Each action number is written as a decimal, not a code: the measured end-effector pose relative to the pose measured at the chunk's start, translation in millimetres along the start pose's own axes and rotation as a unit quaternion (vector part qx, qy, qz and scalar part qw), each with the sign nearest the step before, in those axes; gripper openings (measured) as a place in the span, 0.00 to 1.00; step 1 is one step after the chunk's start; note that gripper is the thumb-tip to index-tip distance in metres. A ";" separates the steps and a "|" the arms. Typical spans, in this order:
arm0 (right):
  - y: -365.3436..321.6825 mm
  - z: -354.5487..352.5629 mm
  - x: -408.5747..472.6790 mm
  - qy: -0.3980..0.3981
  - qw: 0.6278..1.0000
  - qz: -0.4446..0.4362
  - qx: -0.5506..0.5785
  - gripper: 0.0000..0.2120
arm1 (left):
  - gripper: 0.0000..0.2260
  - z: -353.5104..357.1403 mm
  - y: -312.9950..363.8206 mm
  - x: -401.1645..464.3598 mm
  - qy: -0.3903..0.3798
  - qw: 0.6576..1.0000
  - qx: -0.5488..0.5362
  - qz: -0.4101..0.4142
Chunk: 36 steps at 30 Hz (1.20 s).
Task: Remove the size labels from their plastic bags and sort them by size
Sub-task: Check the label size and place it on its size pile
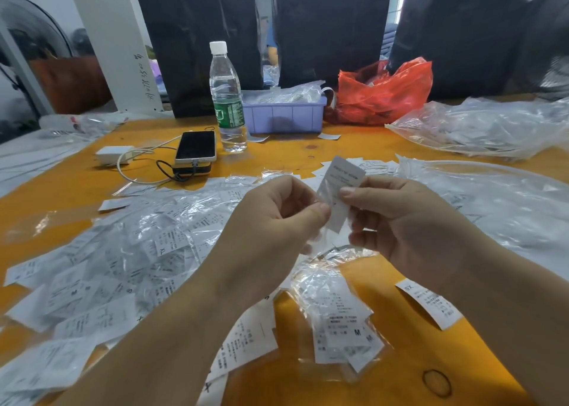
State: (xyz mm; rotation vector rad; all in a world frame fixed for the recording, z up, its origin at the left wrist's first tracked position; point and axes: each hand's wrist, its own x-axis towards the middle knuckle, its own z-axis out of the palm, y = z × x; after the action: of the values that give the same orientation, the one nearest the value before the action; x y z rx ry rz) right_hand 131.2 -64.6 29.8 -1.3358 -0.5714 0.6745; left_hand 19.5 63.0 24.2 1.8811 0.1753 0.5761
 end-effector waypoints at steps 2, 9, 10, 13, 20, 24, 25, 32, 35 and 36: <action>-0.4 -2.3 1.3 0.018 1.000 -0.013 0.006 0.05 | 0.05 -0.6 -0.4 0.8 0.019 1.000 -0.011 -0.007; -7.2 -3.7 0.0 0.012 0.994 -0.018 0.106 0.05 | 0.07 -1.1 -1.5 2.5 0.079 0.997 -0.018 0.001; -7.9 -4.0 -0.7 0.002 0.992 -0.014 0.122 0.06 | 0.07 -1.6 -1.8 3.3 0.091 0.996 -0.016 -0.001; -6.8 -1.9 -2.9 -0.039 0.991 0.011 0.129 0.12 | 0.07 -3.9 -1.9 5.5 0.120 0.992 -0.046 -0.014; -2.2 3.1 -5.7 -0.113 0.984 0.034 0.134 0.13 | 0.10 -2.4 3.0 3.5 0.125 0.988 -0.085 0.000; -2.2 3.1 -6.4 -0.112 0.989 0.021 0.090 0.14 | 0.08 -2.7 3.0 3.1 0.147 0.984 -0.097 0.013; -1.5 3.8 -6.6 -0.111 0.991 0.017 0.076 0.15 | 0.08 -2.6 3.1 2.8 0.151 0.983 -0.101 0.017; -1.0 7.6 -11.2 -0.094 0.995 -0.015 0.026 0.14 | 0.09 1.5 1.0 -0.1 0.143 0.987 -0.064 0.039; -0.6 7.9 -12.6 -0.082 0.996 -0.025 0.008 0.16 | 0.09 3.2 -0.1 -1.1 0.133 0.989 -0.054 0.042; -0.4 8.5 -13.0 -0.083 0.996 -0.029 0.007 0.19 | 0.10 3.7 0.1 -1.4 0.129 0.989 -0.060 0.043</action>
State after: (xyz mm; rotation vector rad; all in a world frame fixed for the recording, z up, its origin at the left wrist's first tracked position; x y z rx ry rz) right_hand 116.3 -68.3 31.5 -1.2529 -0.7340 0.7453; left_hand 20.1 59.3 22.9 1.6996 0.2232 0.8710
